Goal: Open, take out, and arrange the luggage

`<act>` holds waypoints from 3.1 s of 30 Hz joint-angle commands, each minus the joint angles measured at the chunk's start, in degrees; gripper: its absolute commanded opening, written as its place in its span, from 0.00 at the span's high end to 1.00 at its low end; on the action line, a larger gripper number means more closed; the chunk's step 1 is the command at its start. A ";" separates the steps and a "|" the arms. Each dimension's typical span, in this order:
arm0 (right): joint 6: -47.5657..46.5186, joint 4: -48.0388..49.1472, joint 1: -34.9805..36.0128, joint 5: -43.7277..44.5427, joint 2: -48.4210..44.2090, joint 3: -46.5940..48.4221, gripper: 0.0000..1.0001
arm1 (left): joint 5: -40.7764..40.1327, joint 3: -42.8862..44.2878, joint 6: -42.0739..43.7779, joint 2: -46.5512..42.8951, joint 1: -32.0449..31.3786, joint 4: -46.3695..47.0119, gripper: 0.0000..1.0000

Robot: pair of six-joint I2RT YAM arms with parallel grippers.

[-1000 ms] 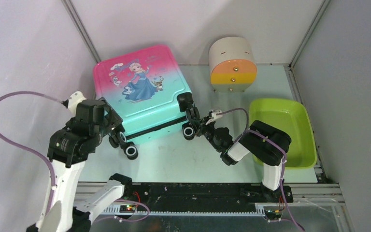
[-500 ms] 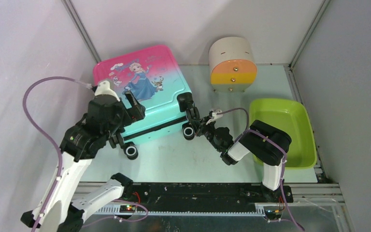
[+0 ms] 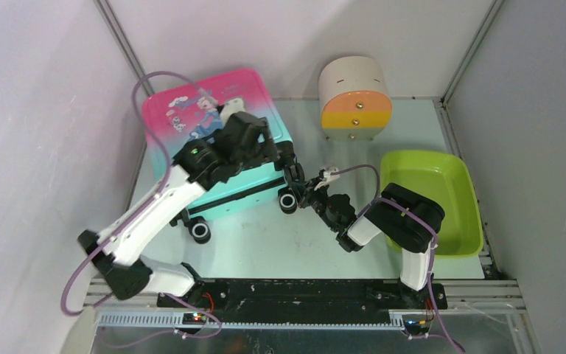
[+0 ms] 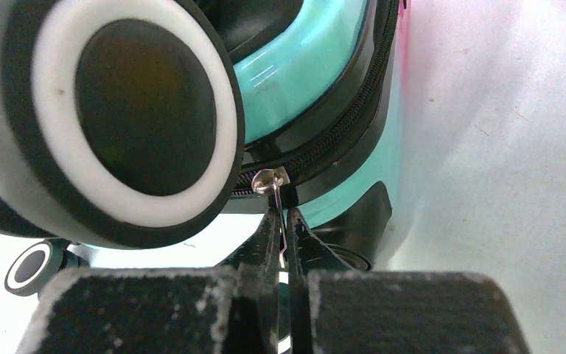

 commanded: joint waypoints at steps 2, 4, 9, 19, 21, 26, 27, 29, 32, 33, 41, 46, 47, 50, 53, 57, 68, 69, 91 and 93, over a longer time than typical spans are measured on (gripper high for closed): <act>-0.78 4.84 -0.72 2.27 -1.65 0.79 1.00 | -10.84 14.03 -6.21 11.04 -4.65 -4.01 0.11; -1.06 4.88 -0.62 2.07 -1.77 0.78 1.00 | -12.99 20.30 -9.25 16.06 -5.87 -9.06 0.12; -1.20 4.94 -0.55 2.09 -2.20 0.56 1.00 | -11.78 41.12 -17.76 30.12 -6.67 -27.68 0.12; -0.90 4.97 -0.82 2.55 -2.19 0.08 1.00 | -6.42 35.54 -25.32 32.96 -8.52 -25.84 0.17; -0.94 4.93 -0.88 2.52 -2.14 0.07 1.00 | -5.31 32.74 -25.99 32.00 -8.59 -24.01 0.19; -0.85 4.93 -0.87 2.50 -2.22 -0.17 1.00 | -4.80 31.45 -28.44 32.86 -8.57 -25.91 0.19; -0.92 4.93 -0.84 2.56 -2.22 -0.18 1.00 | -4.47 31.17 -28.62 33.23 -8.56 -25.94 0.19; -0.83 4.93 -0.84 2.70 -2.11 -0.19 1.00 | -3.82 30.18 -28.79 33.57 -8.54 -25.08 0.19; -0.80 4.93 -0.97 2.72 -1.91 -0.19 1.00 | -2.81 29.20 -28.08 34.06 -8.52 -22.54 0.20; -0.88 4.93 -1.02 2.66 -1.79 -0.15 1.00 | -2.65 29.12 -27.87 34.21 -8.50 -22.41 0.22; -1.82 4.90 -1.39 1.48 -2.55 -0.57 1.00 | -5.67 26.57 -28.11 32.65 -8.49 -25.88 0.56; -4.61 4.92 -0.58 0.83 -3.94 -1.83 1.00 | -5.59 19.05 -28.22 27.34 -8.55 -26.25 0.97; -6.00 4.93 -0.09 0.41 -4.25 -2.16 1.00 | -5.42 17.58 -28.36 26.29 -8.53 -26.10 0.99; -13.74 4.93 3.26 0.34 -5.42 -2.41 1.00 | -4.48 9.66 -28.56 20.22 -8.91 -24.67 1.00; -17.10 4.87 5.54 2.59 -5.95 -2.47 1.00 | -4.31 3.62 -28.66 12.76 -9.31 -23.24 1.00; -20.83 4.84 7.60 5.78 -6.12 -2.70 1.00 | -5.94 -5.83 -28.46 3.51 -9.95 -22.70 1.00; -33.10 3.24 2.96 2.64 -7.26 -0.44 1.00 | -3.47 -23.66 -26.38 -14.91 -10.04 -15.75 1.00; -33.64 2.94 2.36 1.59 -7.09 0.04 1.00 | -3.41 -24.37 -26.14 -16.20 -10.04 -15.36 1.00; -32.01 -21.61 -12.91 -8.26 10.88 37.52 1.00 | -4.35 -25.76 -24.94 -20.58 -10.02 -19.94 1.00; -33.27 -22.86 -13.42 -7.78 11.35 39.03 1.00 | -5.31 -25.20 -25.80 -20.58 -10.04 -22.06 1.00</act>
